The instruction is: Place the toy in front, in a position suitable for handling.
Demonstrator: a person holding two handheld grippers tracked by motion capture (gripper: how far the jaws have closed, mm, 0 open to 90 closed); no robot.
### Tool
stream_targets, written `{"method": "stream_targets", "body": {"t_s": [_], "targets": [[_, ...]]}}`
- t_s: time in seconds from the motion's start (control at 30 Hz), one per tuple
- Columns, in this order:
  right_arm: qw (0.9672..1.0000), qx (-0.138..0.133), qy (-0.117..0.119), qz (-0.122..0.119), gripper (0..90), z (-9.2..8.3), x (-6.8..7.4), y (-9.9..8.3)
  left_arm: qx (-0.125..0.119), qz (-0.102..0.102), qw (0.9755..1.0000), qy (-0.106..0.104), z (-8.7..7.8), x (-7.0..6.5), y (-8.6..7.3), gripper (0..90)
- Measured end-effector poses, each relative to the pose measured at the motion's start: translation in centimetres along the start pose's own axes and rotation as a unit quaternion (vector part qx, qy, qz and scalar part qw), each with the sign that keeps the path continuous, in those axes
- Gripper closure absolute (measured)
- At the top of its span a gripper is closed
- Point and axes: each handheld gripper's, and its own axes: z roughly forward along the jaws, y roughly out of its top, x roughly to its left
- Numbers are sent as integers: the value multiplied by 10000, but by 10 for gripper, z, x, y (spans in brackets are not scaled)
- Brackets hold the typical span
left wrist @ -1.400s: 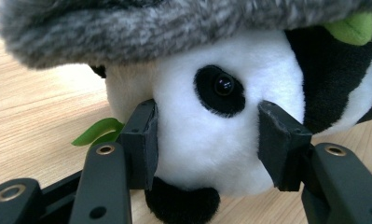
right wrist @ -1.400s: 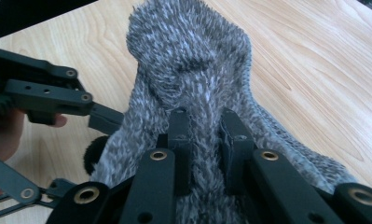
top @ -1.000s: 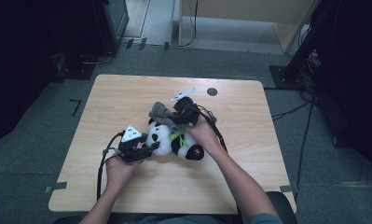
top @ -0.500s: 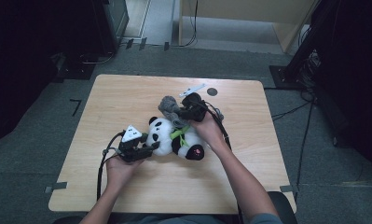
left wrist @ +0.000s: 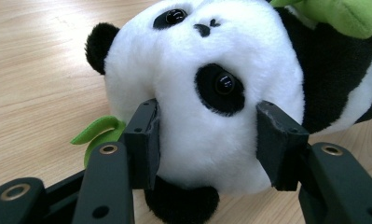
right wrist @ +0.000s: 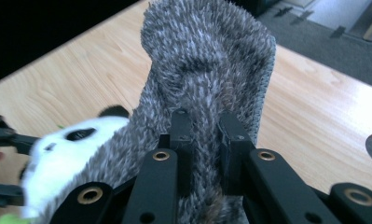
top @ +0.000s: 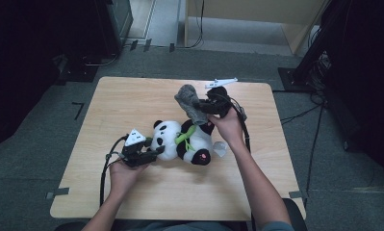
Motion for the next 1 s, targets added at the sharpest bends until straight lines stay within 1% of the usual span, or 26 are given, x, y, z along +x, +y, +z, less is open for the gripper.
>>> {"method": "stream_targets", "body": {"t_s": [0.17, 0.3, 0.37, 0.4, 0.5, 0.57, 0.67, 0.73, 0.83, 0.87, 1.0], "targets": [[9994, -320, -77, -79, 798, -24, 1, 4, 36, -128, 9999, -23, 1, 2, 6, 468], [9991, -354, -212, -105, 797, -40, 0, 3, 92, -150, 9998, -46, 2, 4, 9, 470], [9992, -315, -247, -90, 797, -45, -3, -1, 127, -147, 9998, -53, 2, 4, 10, 470], [9994, -259, -244, -36, 797, -47, -4, -4, 134, -118, 9998, -51, 2, 4, 10, 470], [9997, -147, -197, 11, 797, -48, -6, -17, 156, -4, 9999, -11, 4, 3, 10, 469], [9998, -74, -192, 9, 797, -47, -6, -25, 158, 6, 9999, 18, 4, 2, 11, 469], [9999, -36, -70, 69, 796, -44, -4, -38, 149, 11, 9999, 31, 4, 1, 10, 469], [10000, 17, -44, -9, 795, -39, -1, -47, 136, -12, 9999, 12, 4, 2, 10, 469], [9999, -38, -44, -94, 792, -36, 0, -58, 99, -55, 9999, -39, 5, 2, 9, 468], [9999, -50, -102, -129, 791, -36, -1, -60, 85, -59, 9999, -58, 5, 3, 9, 467], [9998, -45, -186, -66, 783, -37, -7, -65, 57, -68, 9999, -74, 5, 4, 8, 464]]}}
